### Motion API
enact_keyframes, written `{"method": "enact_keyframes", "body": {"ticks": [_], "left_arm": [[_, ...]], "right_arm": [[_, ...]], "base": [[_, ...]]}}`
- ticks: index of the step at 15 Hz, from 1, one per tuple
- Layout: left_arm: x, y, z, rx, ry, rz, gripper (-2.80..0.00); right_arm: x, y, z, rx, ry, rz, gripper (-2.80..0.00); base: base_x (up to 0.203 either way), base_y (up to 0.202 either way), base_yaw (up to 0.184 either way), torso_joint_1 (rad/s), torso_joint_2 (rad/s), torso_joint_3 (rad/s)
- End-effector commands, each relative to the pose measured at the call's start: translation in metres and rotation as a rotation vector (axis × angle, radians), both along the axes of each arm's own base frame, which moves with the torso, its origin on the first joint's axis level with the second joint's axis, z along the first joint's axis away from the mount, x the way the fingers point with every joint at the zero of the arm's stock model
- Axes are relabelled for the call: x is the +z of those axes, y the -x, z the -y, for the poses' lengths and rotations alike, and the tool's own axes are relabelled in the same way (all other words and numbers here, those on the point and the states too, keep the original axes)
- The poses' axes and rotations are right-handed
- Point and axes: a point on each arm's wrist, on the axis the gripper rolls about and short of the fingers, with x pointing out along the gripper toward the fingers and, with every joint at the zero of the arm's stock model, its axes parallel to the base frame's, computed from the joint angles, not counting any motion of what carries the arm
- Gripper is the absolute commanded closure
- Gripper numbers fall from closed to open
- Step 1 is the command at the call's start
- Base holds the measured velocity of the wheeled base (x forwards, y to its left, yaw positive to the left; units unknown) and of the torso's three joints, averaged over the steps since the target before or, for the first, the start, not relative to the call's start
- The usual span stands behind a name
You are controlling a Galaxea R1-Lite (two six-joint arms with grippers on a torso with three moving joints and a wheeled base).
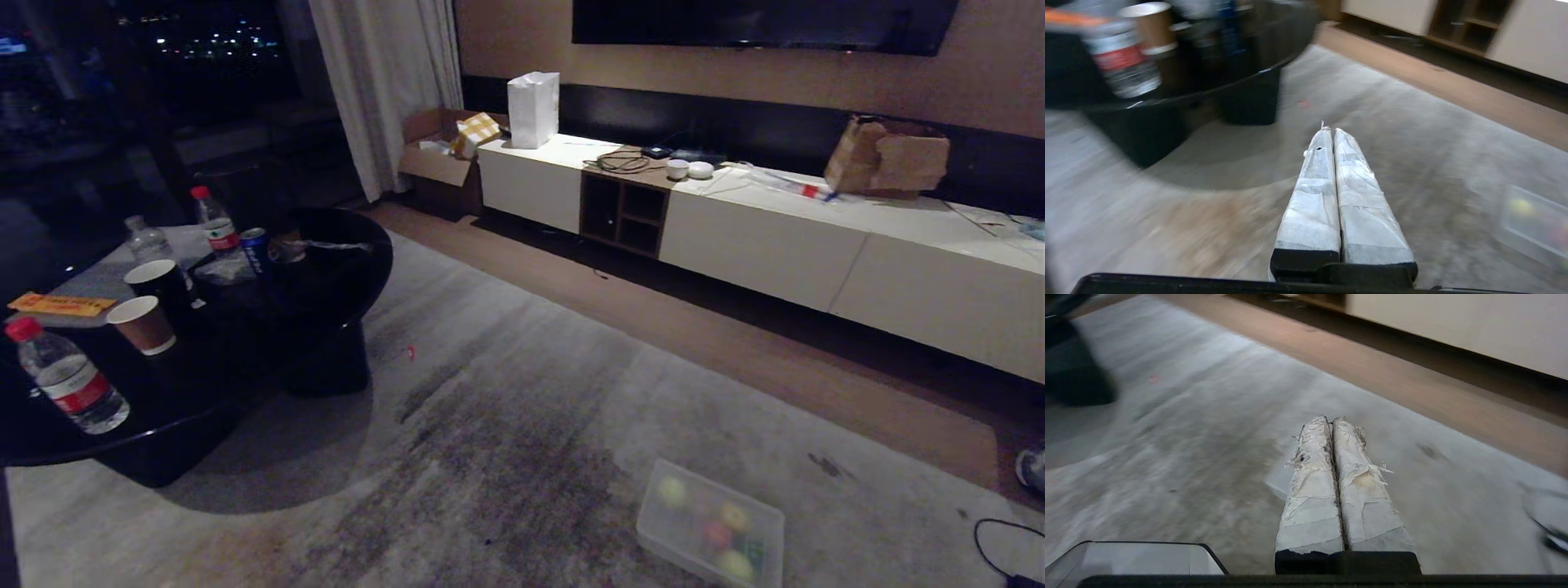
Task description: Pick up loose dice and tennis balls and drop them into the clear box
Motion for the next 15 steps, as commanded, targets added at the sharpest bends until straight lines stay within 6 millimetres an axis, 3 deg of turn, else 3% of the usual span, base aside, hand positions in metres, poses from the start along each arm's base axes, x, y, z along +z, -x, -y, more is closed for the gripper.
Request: {"method": "enact_keyframes", "body": {"ticks": [1, 15], "left_arm": [[-0.0004, -0.0002, 0.0000, 0.001, 0.000, -0.003, 0.00], [-0.0005, -0.0002, 0.0000, 0.001, 0.004, -0.004, 0.00]], "right_arm": [[-0.0001, -0.0001, 0.0000, 0.001, 0.000, -0.002, 0.00], [-0.0005, -0.0002, 0.0000, -0.001, 0.000, -0.004, 0.00]], "base": [[0.003, -0.009, 0.161, 0.004, 0.00, -0.004], [0.001, -0.008, 0.166, 0.001, 0.00, 0.003]]}}
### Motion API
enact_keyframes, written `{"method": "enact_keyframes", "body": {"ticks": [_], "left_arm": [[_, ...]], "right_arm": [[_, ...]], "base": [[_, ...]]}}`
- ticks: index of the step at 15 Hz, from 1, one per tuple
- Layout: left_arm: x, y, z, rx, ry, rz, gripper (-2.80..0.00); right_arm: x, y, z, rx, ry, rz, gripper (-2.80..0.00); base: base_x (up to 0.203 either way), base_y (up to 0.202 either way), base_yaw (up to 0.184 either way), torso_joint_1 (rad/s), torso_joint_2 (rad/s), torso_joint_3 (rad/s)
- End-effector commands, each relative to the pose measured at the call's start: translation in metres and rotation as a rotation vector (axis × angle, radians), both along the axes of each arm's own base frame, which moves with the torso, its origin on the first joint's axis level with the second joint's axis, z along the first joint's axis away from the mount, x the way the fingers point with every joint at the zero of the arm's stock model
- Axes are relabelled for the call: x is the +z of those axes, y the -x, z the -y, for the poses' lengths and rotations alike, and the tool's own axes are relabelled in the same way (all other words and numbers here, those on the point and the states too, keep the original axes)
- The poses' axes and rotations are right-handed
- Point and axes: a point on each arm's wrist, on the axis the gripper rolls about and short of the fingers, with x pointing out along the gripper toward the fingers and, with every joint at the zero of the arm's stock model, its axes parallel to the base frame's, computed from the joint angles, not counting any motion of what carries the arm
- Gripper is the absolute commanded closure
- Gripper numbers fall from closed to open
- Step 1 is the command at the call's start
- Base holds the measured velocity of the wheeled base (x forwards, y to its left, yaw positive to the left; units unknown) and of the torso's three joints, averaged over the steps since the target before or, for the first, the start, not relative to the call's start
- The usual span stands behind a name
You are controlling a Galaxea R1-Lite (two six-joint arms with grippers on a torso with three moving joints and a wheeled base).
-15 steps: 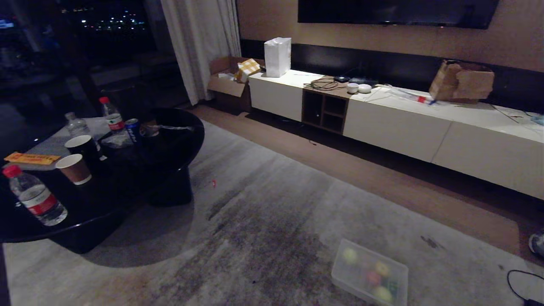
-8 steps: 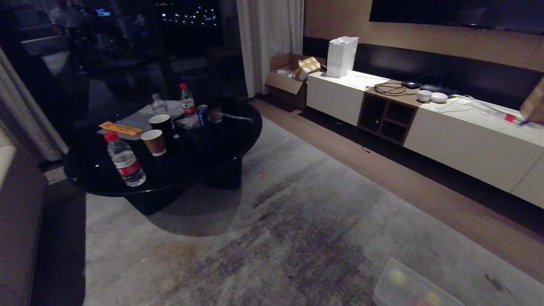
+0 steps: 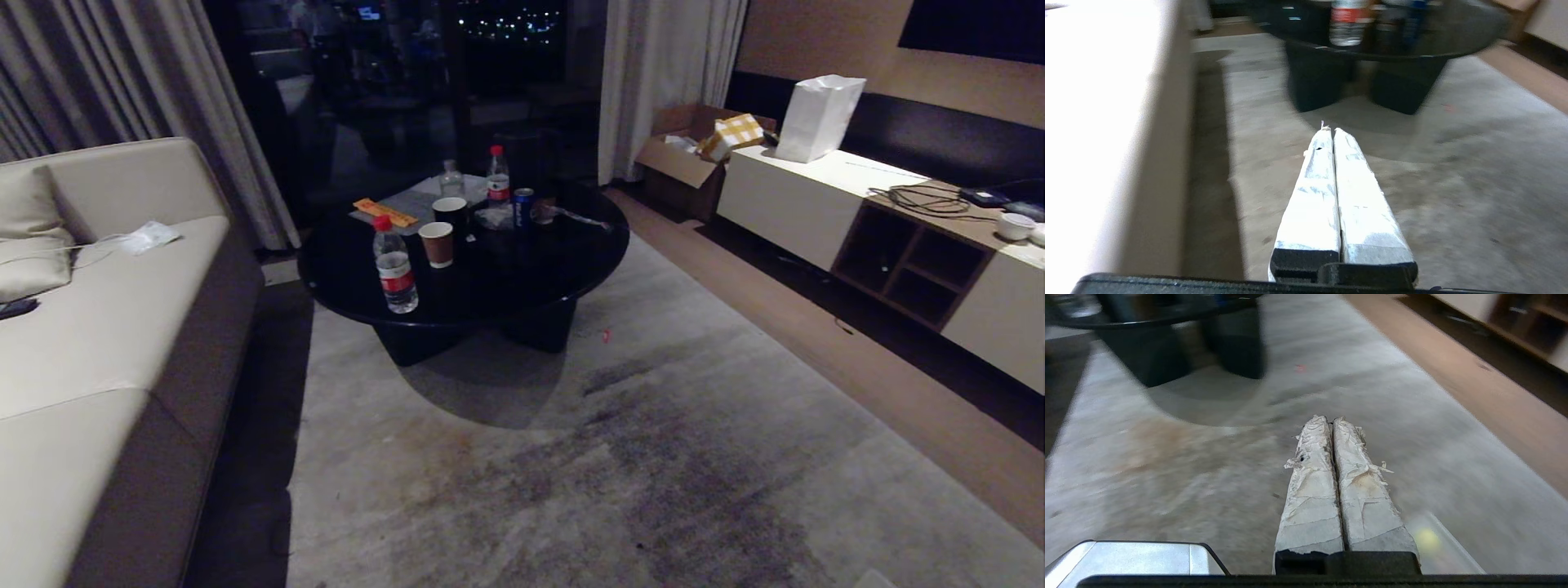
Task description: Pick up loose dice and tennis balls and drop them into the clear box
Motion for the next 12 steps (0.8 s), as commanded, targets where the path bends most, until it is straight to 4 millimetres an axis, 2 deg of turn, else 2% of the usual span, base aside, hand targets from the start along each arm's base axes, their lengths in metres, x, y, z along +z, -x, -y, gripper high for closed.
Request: {"method": "enact_keyframes", "body": {"ticks": [1, 8, 12], "left_arm": [[-0.0003, -0.0002, 0.0000, 0.001, 0.000, -0.003, 0.00], [-0.0004, -0.0002, 0.0000, 0.001, 0.001, -0.003, 0.00], [-0.0003, -0.0002, 0.0000, 0.001, 0.001, -0.002, 0.00]], "right_arm": [[0.0000, -0.0001, 0.0000, 0.000, 0.000, -0.002, 0.00], [-0.0004, -0.0002, 0.0000, 0.001, -0.001, -0.003, 0.00], [-0.0001, -0.0001, 0.0000, 0.001, -0.001, -0.002, 0.00]], "base": [[-0.005, -0.008, 0.164, 0.002, 0.00, 0.005], [0.000, -0.007, 0.160, 0.004, 0.00, 0.002], [0.001, -0.001, 0.025, 0.001, 0.00, 0.001]]}}
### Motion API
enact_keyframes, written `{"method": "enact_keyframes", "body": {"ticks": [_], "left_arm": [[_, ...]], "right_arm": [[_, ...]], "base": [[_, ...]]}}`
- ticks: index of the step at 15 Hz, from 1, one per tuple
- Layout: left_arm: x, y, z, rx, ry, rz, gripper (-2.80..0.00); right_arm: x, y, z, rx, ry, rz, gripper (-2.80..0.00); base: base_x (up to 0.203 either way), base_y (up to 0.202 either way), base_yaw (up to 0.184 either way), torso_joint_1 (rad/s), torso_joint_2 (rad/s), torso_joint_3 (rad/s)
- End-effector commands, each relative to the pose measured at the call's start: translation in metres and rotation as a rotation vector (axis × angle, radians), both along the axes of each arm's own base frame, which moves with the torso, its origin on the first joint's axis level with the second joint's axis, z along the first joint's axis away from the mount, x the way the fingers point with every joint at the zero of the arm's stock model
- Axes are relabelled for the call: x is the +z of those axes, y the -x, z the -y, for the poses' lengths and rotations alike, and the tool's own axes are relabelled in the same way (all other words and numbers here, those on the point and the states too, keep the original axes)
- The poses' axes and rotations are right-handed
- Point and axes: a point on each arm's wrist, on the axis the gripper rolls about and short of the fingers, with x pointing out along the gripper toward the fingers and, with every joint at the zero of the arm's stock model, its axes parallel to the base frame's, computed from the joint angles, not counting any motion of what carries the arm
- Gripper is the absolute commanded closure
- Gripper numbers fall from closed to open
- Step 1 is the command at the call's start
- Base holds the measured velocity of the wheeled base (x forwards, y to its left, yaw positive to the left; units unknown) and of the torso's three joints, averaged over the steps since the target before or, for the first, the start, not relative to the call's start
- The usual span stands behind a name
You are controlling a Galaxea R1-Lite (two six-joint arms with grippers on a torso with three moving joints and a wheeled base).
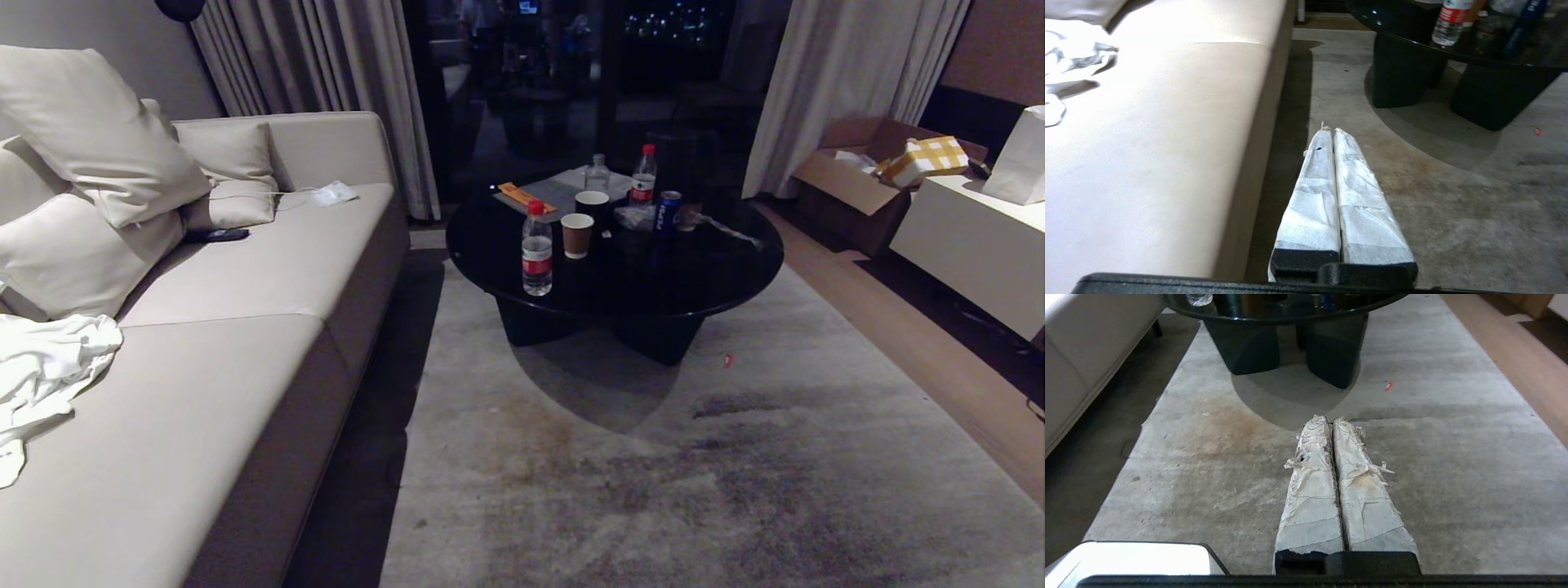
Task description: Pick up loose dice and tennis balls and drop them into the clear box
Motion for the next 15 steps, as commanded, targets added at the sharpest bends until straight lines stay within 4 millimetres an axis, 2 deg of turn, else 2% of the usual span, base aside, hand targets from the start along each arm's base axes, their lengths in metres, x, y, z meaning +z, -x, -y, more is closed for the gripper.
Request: {"method": "enact_keyframes", "body": {"ticks": [1, 3, 15], "left_arm": [[-0.0005, -0.0002, 0.0000, 0.001, -0.001, -0.004, 0.00], [-0.0005, -0.0002, 0.0000, 0.001, -0.001, -0.004, 0.00], [-0.0005, -0.0002, 0.0000, 0.001, 0.000, -0.004, 0.00]], "right_arm": [[-0.0002, -0.0001, 0.0000, 0.001, 0.000, -0.003, 0.00], [-0.0002, -0.0001, 0.0000, 0.001, 0.000, -0.003, 0.00], [-0.0001, -0.0001, -0.0001, 0.004, 0.002, -0.002, 0.00]], "base": [[0.000, 0.000, 0.000, 0.000, 0.00, 0.000], [-0.103, 0.002, 0.005, 0.004, 0.00, -0.002], [-0.183, 0.000, -0.001, 0.002, 0.00, 0.004]]}}
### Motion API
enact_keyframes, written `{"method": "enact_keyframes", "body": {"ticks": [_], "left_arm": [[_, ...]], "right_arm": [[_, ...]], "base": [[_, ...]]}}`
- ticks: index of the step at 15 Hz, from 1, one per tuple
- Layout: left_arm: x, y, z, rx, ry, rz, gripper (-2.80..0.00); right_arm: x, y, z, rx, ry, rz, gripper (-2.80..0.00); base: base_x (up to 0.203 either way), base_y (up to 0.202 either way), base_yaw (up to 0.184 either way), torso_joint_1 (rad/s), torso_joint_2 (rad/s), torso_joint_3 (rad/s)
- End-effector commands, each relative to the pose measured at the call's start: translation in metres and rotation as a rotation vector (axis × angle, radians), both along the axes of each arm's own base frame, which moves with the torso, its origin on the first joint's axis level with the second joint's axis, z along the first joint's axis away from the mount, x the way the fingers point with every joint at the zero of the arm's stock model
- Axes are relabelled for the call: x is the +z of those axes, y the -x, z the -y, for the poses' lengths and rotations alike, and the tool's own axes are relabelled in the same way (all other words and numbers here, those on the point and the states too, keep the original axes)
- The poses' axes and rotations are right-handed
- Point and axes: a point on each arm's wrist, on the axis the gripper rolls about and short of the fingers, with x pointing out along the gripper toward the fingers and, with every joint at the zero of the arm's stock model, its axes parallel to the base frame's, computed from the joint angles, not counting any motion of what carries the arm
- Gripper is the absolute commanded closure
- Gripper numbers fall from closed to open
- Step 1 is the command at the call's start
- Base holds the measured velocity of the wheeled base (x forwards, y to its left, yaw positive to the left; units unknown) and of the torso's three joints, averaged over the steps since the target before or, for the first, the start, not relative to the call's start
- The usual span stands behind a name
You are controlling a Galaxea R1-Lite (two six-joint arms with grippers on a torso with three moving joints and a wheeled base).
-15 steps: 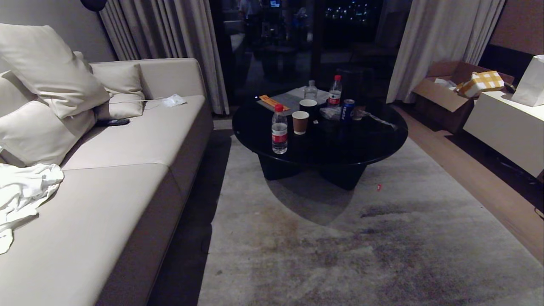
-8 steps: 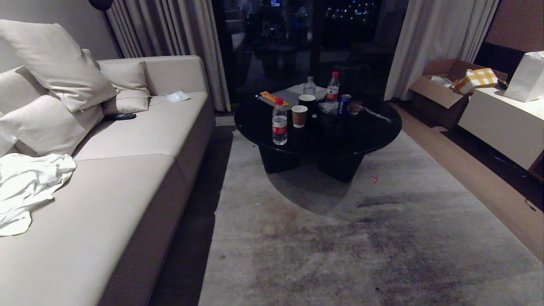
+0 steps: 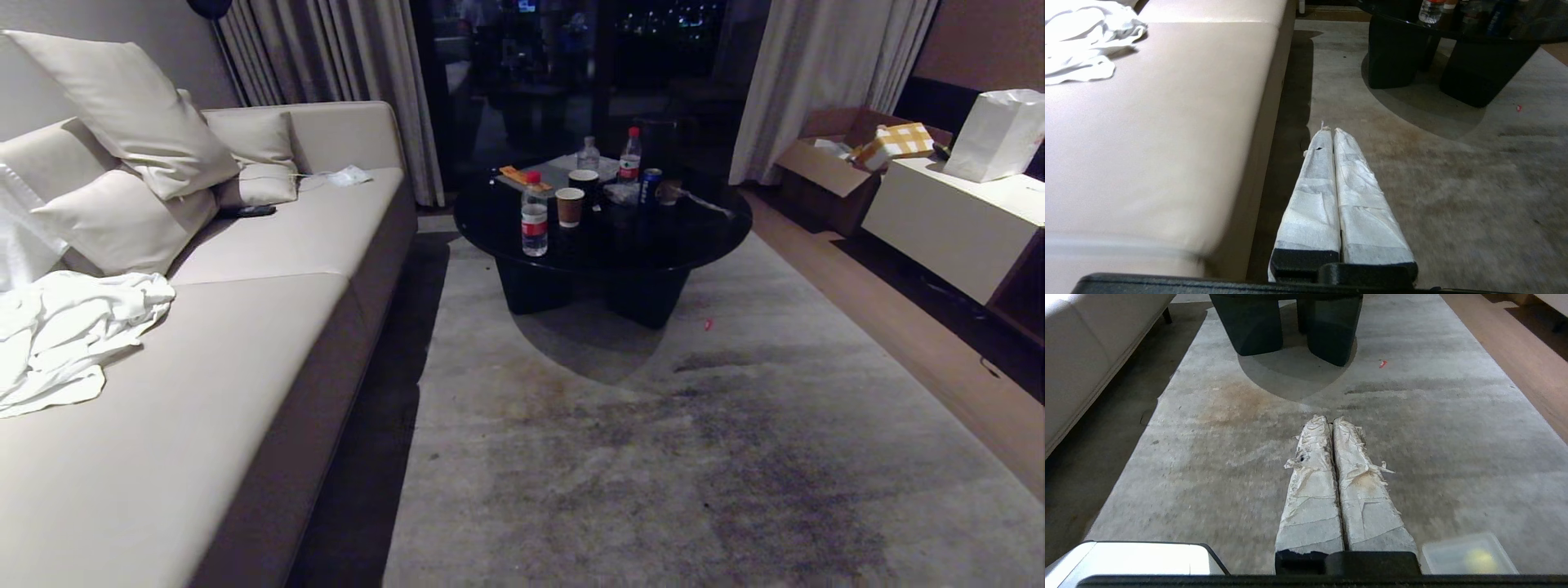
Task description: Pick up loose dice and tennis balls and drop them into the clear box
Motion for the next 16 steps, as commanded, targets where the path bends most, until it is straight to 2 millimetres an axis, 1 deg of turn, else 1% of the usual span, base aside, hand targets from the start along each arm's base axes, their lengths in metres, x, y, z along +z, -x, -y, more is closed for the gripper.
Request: {"method": "enact_keyframes", "body": {"ticks": [1, 9, 16], "left_arm": [[-0.0005, -0.0002, 0.0000, 0.001, 0.001, -0.004, 0.00], [-0.0004, -0.0002, 0.0000, 0.001, 0.000, -0.003, 0.00], [-0.0004, -0.0002, 0.0000, 0.001, 0.000, -0.003, 0.00]], "right_arm": [[0.0000, -0.0001, 0.0000, 0.000, 0.000, -0.002, 0.00], [-0.0003, -0.0001, 0.0000, 0.000, 0.000, -0.003, 0.00], [-0.0002, -0.0001, 0.0000, -0.001, 0.001, -0.003, 0.00]], "base": [[-0.182, 0.000, 0.001, 0.005, 0.00, 0.002], [-0.177, 0.000, -0.001, 0.002, 0.00, 0.002], [-0.008, 0.000, 0.000, 0.000, 0.00, 0.000]]}}
